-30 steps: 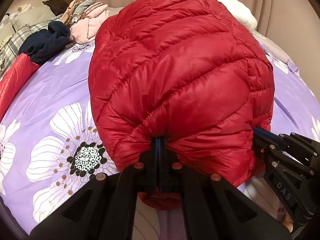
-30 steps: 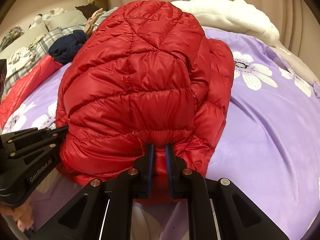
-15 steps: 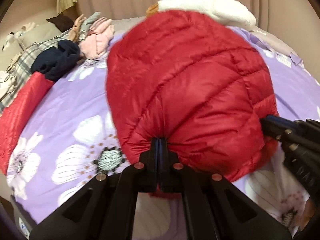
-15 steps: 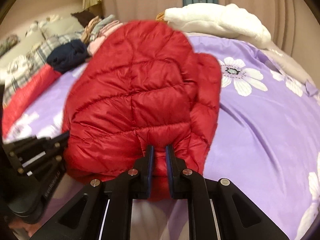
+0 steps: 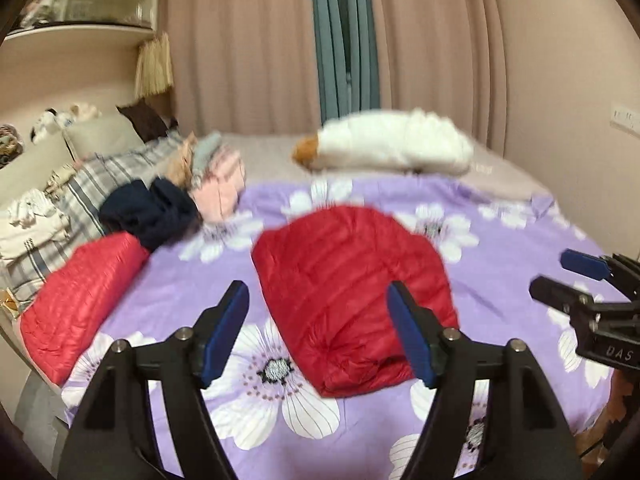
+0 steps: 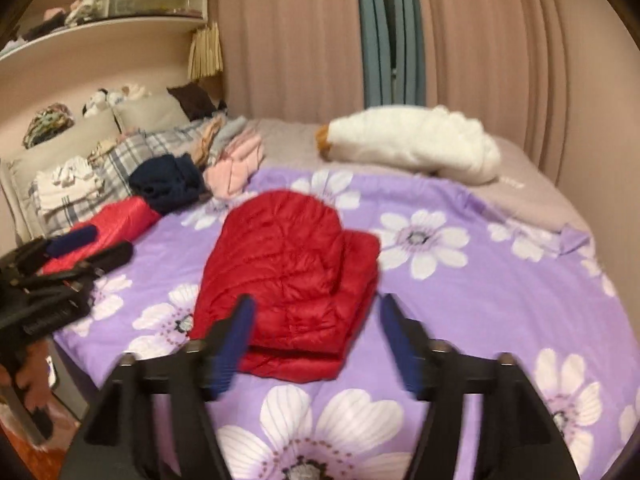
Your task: Fold large clothes
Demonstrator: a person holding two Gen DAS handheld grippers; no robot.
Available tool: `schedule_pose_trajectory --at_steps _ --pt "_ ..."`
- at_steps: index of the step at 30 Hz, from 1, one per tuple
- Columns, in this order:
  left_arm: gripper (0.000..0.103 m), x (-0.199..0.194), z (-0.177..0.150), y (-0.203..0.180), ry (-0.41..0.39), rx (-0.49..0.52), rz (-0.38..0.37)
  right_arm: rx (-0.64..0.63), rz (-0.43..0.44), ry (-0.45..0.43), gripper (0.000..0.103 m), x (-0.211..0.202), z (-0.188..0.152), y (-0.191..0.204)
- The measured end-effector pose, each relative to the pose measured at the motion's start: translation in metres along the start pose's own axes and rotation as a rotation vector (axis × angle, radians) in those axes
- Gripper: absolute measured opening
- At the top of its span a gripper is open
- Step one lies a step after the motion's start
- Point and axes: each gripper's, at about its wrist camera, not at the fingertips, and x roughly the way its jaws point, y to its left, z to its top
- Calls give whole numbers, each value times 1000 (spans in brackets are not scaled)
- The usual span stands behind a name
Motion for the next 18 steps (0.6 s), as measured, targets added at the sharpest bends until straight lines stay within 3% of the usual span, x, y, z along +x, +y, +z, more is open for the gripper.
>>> schedule_pose_trajectory --at_steps 1,3,10,18 --pt "90 -10 2 3 -20 -12 -9 -3 -16 -13 83 -4 3 -3" --pt "102 -17 5 10 -33 -43 -41 0 -52 -35 96 -10 3 -8" --pt "103 -24 9 16 40 -139 -138 55 -72 -81 100 -36 4 -15" --pt "103 -36 8 14 -14 -141 -133 20 -105 -114 100 -48 0 -4"
